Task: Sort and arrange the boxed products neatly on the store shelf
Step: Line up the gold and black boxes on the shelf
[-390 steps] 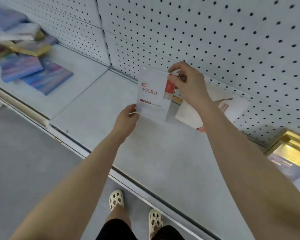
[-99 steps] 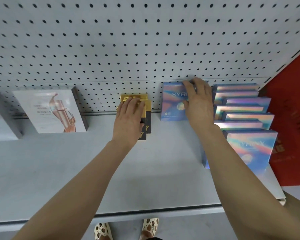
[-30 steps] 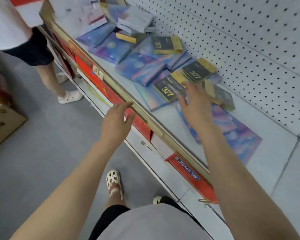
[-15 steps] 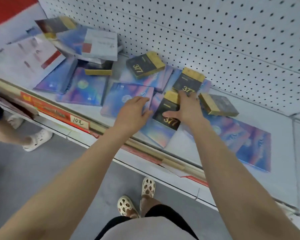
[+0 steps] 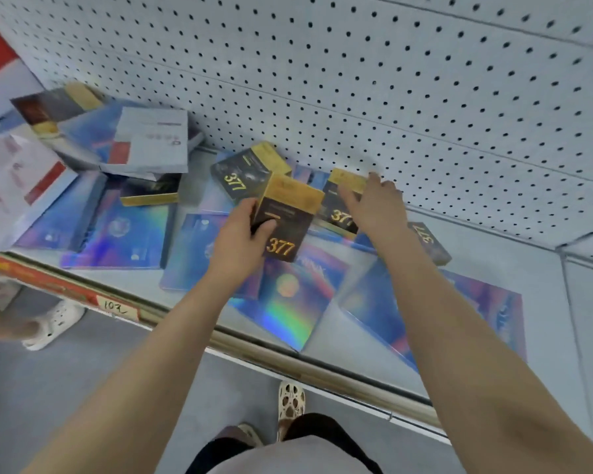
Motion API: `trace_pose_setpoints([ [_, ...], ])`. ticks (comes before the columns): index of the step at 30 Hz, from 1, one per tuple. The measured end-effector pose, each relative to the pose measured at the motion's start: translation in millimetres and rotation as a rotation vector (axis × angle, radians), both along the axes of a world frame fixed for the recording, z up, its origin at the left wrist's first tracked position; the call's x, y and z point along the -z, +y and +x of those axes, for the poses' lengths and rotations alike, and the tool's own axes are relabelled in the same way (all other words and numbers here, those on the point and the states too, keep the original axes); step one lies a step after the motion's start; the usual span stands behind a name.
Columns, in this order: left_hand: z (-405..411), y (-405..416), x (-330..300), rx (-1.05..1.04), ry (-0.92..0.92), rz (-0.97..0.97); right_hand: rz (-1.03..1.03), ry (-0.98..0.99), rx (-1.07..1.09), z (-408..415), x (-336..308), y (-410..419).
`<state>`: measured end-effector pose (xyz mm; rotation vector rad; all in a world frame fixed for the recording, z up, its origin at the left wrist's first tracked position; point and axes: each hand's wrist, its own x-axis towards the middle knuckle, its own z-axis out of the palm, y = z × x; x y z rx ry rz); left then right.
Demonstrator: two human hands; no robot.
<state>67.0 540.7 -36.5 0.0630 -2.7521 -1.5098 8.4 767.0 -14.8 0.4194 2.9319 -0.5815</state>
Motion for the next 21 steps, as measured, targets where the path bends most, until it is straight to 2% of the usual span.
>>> trace_pose_setpoints([
  [3,-3,-18,4,-0.104,-0.029,0.019,0.094,-0.107,0.012,-7,18,-20],
  [6,-4,-28,7,-0.138,-0.065,0.040,0.106,-0.075,0.028,-5,32,-39],
  [9,-5,-35,11,-0.137,-0.086,0.011,-0.045,0.005,0.087,-7,32,-46],
  [13,-8,-44,15,-0.109,-0.110,0.094,-0.258,0.092,0.169,-11,18,-45],
  [17,-9,-56,13,-0.052,-0.112,0.187,-0.306,0.173,0.208,9,3,-51],
  [21,-3,-73,9,0.047,-0.169,0.280,-0.509,0.340,0.422,63,-2,-59],
])
